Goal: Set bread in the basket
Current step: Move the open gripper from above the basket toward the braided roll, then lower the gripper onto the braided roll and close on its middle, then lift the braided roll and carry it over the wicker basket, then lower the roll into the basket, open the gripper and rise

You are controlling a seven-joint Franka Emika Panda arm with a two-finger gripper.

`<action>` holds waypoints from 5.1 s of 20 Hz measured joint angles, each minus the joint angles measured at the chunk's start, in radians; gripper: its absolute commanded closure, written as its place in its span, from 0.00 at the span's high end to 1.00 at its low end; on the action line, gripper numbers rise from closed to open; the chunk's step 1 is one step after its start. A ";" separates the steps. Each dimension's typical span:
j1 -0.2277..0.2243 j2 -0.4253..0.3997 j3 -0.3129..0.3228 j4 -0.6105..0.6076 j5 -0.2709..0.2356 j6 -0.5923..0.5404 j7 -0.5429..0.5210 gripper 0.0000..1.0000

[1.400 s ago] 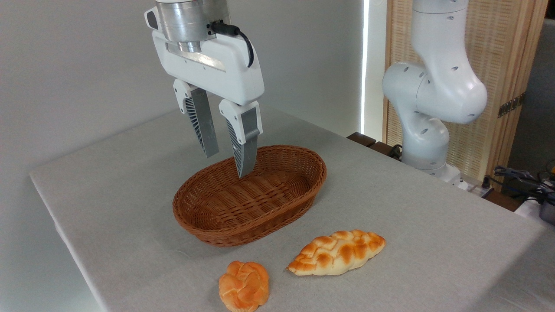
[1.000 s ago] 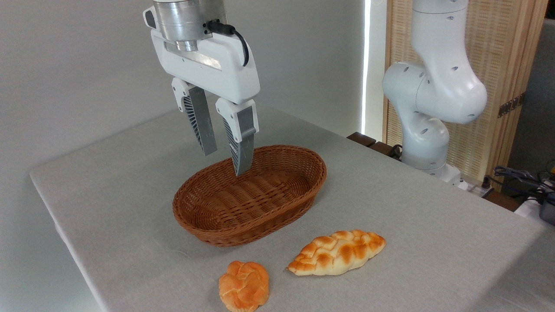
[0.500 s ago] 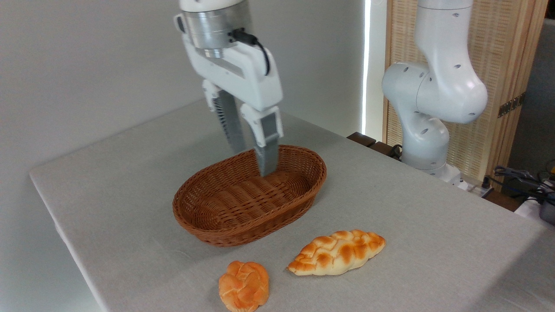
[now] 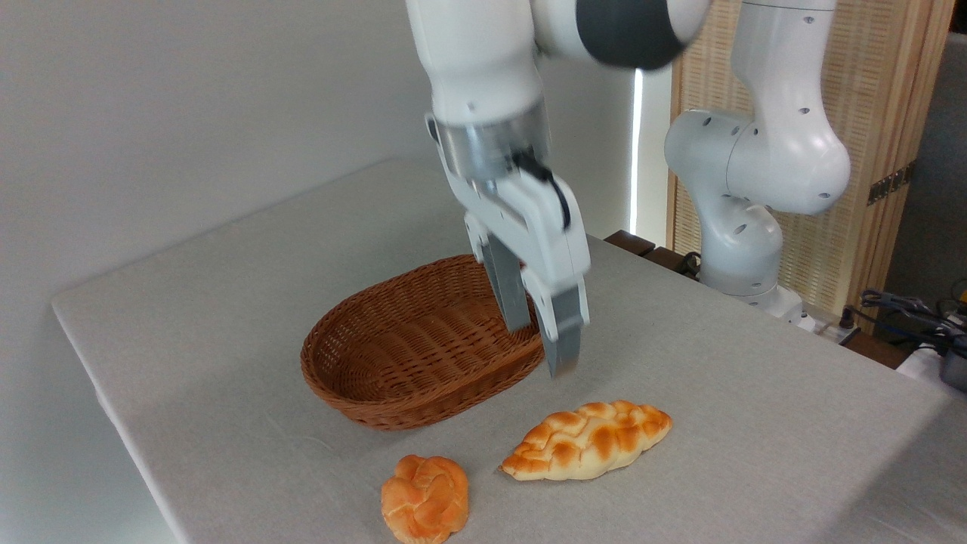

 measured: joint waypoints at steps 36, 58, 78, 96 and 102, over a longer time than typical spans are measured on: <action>-0.003 0.014 0.079 -0.277 0.114 0.288 0.096 0.86; -0.006 0.025 0.079 -0.276 0.114 0.291 0.096 0.43; -0.030 0.113 -0.290 0.086 -0.122 0.041 -0.470 0.76; -0.071 0.230 -0.314 0.087 -0.122 0.132 -0.495 1.00; -0.071 0.225 -0.311 0.088 -0.122 0.132 -0.495 1.00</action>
